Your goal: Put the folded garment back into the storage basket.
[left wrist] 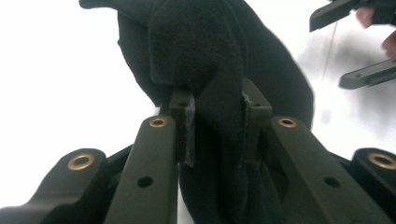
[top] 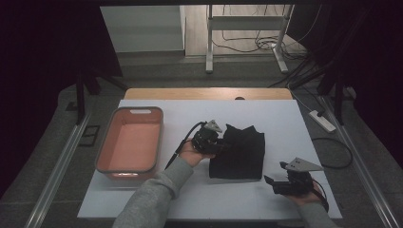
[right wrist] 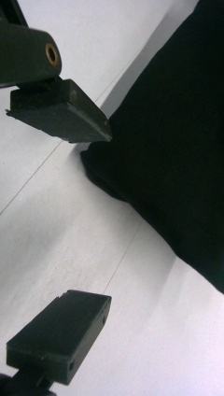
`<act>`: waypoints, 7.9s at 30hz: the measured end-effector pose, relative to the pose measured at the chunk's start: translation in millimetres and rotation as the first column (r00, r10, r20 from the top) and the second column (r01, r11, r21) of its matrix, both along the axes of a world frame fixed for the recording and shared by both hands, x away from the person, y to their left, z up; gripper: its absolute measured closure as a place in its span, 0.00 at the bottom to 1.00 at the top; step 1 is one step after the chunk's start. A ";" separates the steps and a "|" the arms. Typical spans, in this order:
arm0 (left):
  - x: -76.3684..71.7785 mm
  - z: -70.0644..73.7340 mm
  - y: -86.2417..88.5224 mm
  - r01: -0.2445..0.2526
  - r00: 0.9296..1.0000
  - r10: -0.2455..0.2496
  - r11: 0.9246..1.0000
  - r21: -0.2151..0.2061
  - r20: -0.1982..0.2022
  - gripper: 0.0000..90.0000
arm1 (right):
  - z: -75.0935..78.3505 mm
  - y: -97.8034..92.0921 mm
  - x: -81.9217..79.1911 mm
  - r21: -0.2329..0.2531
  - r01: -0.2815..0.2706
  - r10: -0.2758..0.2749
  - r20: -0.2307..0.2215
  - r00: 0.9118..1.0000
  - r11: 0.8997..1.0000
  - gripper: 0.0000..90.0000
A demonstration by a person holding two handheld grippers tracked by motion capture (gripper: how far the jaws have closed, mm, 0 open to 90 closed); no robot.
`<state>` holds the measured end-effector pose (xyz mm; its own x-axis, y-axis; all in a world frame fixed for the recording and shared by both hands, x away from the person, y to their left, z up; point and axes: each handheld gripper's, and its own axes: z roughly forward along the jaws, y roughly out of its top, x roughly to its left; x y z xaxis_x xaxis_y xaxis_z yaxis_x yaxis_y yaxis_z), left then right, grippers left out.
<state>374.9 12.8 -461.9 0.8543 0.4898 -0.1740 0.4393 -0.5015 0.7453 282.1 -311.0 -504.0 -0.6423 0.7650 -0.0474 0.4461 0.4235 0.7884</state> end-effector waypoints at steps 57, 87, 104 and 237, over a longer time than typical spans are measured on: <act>-26.9 66.1 44.2 -0.040 0.992 0.057 0.989 -0.143 0.116 0.81 | 2.8 -0.9 -0.4 0.023 0.008 -0.009 0.018 1.000 1.000 0.20; -42.9 88.3 59.5 -0.063 0.979 0.096 0.981 -0.182 0.180 0.81 | 1.0 1.0 -0.5 -0.001 0.011 -0.011 0.020 1.000 1.000 0.20; -46.8 91.0 76.8 -0.097 0.975 0.135 0.973 -0.208 0.176 0.81 | 1.0 -0.6 -2.5 0.001 0.013 -0.013 0.021 1.000 1.000 0.20; -99.8 83.3 221.9 -0.342 0.885 0.416 0.886 -0.314 0.211 0.81 | -1.4 2.4 -4.3 -0.039 0.005 -0.005 0.018 1.000 0.999 0.20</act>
